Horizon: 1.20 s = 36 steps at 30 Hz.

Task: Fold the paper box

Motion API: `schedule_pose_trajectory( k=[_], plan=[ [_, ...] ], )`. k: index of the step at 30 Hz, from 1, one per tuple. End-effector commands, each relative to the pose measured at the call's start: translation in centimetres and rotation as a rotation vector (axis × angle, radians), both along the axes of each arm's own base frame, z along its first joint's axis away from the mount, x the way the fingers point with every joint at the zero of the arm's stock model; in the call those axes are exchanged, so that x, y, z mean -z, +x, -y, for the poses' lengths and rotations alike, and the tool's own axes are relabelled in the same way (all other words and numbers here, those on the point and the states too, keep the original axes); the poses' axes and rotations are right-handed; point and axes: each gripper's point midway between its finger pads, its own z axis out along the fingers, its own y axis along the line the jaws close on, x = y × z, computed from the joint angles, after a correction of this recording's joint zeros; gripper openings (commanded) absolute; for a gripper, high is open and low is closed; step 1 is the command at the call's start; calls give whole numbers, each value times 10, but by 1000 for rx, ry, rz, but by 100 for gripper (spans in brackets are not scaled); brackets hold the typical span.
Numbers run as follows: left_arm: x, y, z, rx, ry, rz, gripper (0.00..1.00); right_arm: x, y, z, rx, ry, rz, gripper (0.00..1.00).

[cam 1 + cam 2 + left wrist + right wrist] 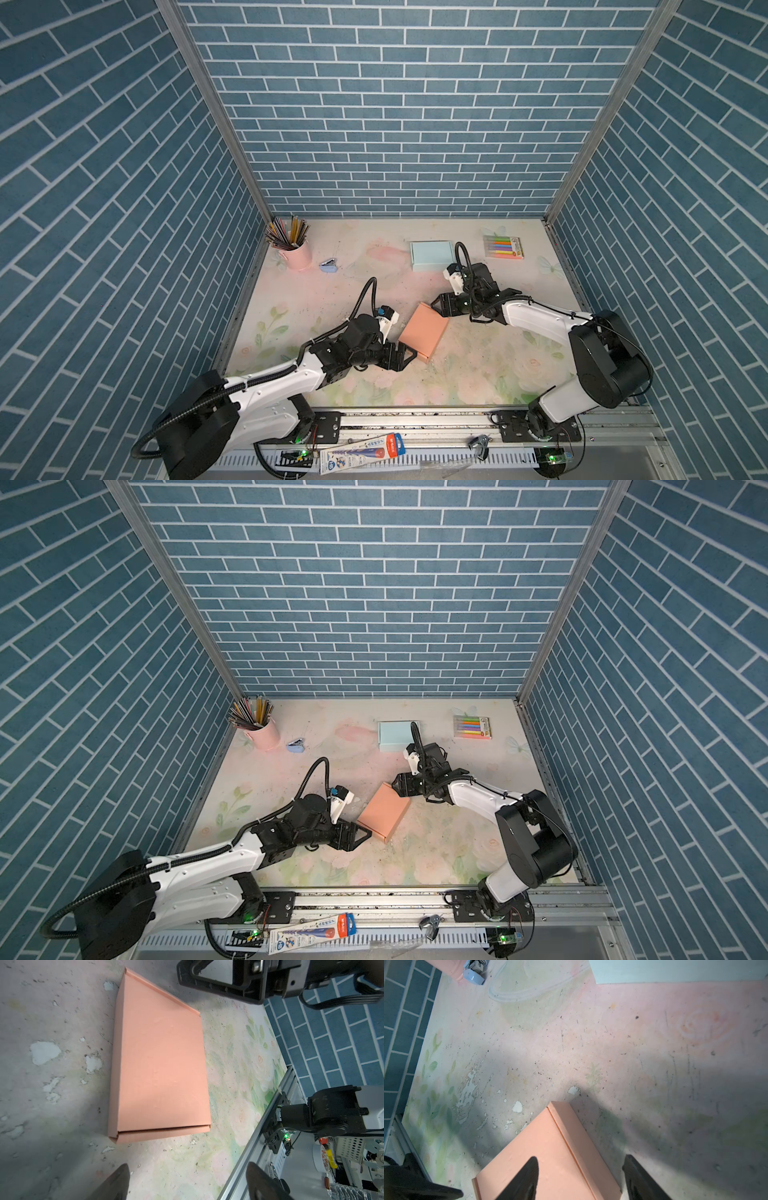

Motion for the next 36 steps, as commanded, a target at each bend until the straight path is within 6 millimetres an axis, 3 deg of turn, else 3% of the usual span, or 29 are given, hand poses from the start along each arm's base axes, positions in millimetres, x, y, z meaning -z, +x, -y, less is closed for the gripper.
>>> schedule_pose_trajectory(
  k=[1,10,18,36],
  plan=[
    [3,-2,12,-8,-29,-11,88,-2,-1,-11,-53,48,-2,66],
    [12,2,29,15,-25,-16,88,8,-9,-15,-69,79,-36,65],
    [12,12,36,15,-23,-3,88,16,-15,-10,-71,61,-52,57],
    [-2,49,40,23,-16,47,88,7,-39,10,-20,76,-45,53]
  ],
)
